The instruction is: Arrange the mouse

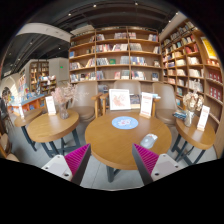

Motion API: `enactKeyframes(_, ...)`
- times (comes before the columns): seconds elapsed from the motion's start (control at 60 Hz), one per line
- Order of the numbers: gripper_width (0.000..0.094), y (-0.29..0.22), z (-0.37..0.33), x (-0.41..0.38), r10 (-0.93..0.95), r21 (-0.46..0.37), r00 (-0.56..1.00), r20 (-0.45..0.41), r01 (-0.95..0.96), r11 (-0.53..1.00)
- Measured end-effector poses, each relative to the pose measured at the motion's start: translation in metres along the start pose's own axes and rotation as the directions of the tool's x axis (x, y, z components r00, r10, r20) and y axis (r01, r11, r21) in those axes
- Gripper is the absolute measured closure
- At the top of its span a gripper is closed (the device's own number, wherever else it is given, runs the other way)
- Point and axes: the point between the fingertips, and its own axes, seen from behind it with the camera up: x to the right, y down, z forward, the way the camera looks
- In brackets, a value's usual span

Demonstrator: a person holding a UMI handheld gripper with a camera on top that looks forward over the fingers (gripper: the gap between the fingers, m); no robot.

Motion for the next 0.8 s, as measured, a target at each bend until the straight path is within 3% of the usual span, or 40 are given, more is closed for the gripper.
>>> enactKeyframes(0.4, 0.0085, 0.027, 0.025, 0.147, 0.018, -0.065, 0.978, -0.206, -0.032, 0.997)
enactKeyframes(0.8, 0.0084, 0.062, 0.08, 0.187, -0.025, -0.158, 0.972, -0.235, -0.013, 0.987)
